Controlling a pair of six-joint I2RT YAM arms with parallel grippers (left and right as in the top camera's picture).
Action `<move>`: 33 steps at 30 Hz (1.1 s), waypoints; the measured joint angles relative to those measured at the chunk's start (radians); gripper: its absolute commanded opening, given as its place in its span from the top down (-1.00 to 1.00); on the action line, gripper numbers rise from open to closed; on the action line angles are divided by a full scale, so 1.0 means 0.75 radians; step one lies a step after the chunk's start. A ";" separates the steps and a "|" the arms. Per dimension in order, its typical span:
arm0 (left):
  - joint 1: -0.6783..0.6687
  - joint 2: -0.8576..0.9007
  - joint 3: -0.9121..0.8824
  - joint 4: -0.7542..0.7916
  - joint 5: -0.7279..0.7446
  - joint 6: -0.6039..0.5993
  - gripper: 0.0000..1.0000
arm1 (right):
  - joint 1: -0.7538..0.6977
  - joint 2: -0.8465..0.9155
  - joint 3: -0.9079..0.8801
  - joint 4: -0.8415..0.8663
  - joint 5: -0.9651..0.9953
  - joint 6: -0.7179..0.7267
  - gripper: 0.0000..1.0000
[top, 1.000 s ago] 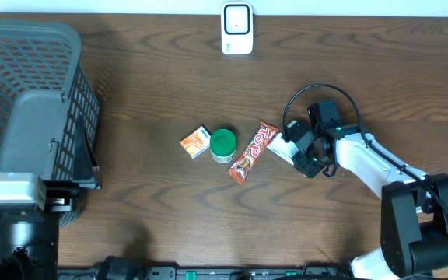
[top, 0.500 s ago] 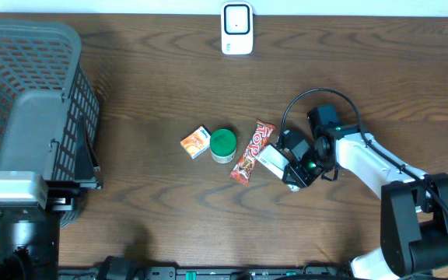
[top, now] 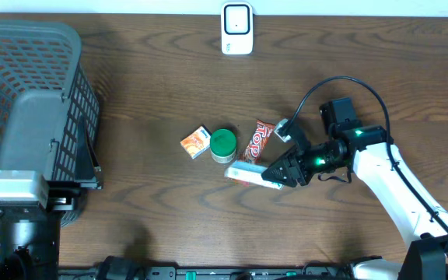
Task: Scan the item barcode
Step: 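Lower the Panadol box below the Top bar and open the right gripper, then regrasp the Panadol box from above with the right gripper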
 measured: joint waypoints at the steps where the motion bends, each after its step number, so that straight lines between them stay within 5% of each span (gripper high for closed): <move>1: 0.000 0.000 0.000 0.001 0.000 0.000 -0.90 | 0.000 0.000 0.001 0.000 -0.045 0.004 0.08; 7: 0.000 0.000 0.000 -0.022 0.000 0.001 -0.90 | 0.000 -0.001 0.001 -0.001 -0.239 0.038 0.02; 9: 0.000 0.000 0.000 -0.027 0.000 0.000 -0.90 | 0.000 -0.001 0.001 -0.002 -0.205 0.049 -0.37; 14: 0.000 0.000 0.000 -0.028 0.000 0.000 -0.90 | 0.000 -0.001 0.000 0.002 0.081 0.078 -0.99; 20: 0.000 0.000 0.000 -0.028 0.000 0.000 -0.90 | 0.029 -0.001 0.000 -0.010 0.316 0.057 -0.99; 33: 0.000 0.000 0.000 -0.025 0.000 0.000 -0.90 | 0.417 -0.009 -0.057 0.058 0.704 -0.137 -0.99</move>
